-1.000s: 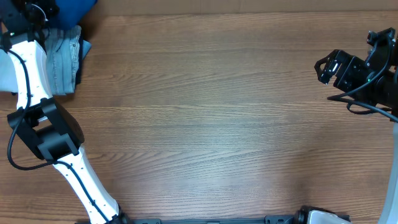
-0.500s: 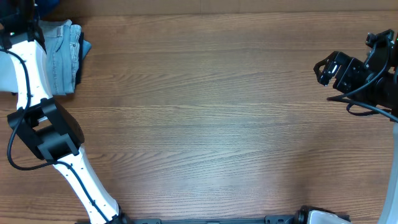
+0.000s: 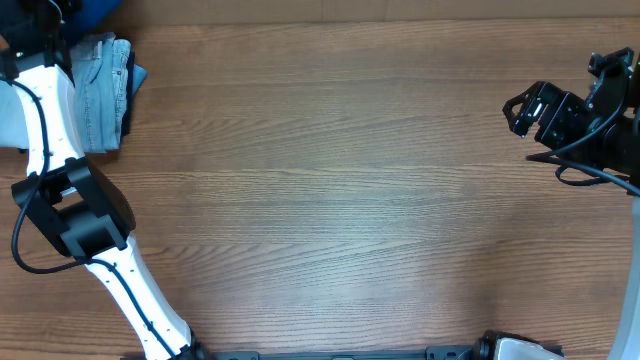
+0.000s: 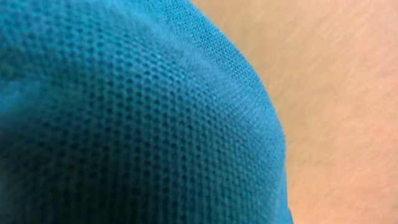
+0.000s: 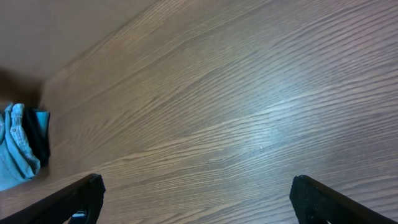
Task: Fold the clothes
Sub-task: 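Lower the teal bundle onto the denim stack with the left gripper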
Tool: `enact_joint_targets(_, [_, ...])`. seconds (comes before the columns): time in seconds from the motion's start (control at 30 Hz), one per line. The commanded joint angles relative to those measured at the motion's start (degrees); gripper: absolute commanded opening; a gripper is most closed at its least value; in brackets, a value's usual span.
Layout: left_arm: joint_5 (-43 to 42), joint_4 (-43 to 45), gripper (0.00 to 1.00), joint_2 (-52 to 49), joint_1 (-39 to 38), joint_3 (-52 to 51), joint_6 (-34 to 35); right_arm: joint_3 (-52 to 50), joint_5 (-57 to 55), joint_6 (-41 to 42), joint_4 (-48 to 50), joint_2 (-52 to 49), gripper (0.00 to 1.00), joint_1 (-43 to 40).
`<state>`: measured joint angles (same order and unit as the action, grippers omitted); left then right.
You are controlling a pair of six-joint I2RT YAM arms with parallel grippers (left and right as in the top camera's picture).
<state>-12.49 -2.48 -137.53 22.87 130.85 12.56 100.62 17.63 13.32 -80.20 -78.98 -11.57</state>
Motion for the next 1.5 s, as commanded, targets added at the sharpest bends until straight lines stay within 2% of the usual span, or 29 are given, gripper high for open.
enact_joint_targets(0.0, [-3.78, 4.74, 0.04, 2.29, -0.33, 3.54, -0.13, 1.40, 0.50, 0.26, -0.20, 0.20, 1.00, -0.07])
enact_joint_targets(0.23, [-2.67, 7.23, 0.04, 2.25, -0.33, 5.44, -2.43, 1.40, 0.50, 0.26, -0.44, 0.20, 1.00, -0.07])
enact_joint_targets(0.33, [-2.16, 5.68, 0.04, 1.03, -0.33, 5.44, -7.93, 1.40, 0.50, 0.26, -0.44, 0.20, 1.00, -0.07])
enact_joint_targets(0.67, [-2.58, 5.73, 0.04, -4.31, -0.39, 5.44, -10.54, 1.40, 2.89, 0.46, -0.52, 0.22, 1.00, -0.07])
enact_joint_targets(0.87, [-2.67, 2.29, 0.04, -6.23, -0.39, 5.42, -11.10, 1.40, 3.04, 0.46, -0.48, 0.20, 1.00, -0.07])
enact_joint_targets(1.07, [-8.17, -6.71, 0.04, -5.20, -0.31, 5.44, -9.90, 1.40, 3.02, 0.42, 0.37, 0.20, 1.00, -0.07])
enact_joint_targets(1.13, [-8.35, -12.26, 0.04, -3.63, -0.28, 5.44, -6.88, 1.40, 2.38, 0.20, 0.85, 0.20, 1.00, -0.07])
enact_joint_targets(1.23, [-7.74, -19.63, 0.04, -0.83, -0.28, 5.44, -6.14, 1.40, 0.81, 0.20, 1.40, 0.20, 1.00, -0.07])
enact_joint_targets(1.47, [3.28, -37.48, 0.04, 4.66, -0.17, 5.44, -2.78, 1.40, 0.85, 0.20, 3.61, 0.20, 1.00, -0.07])
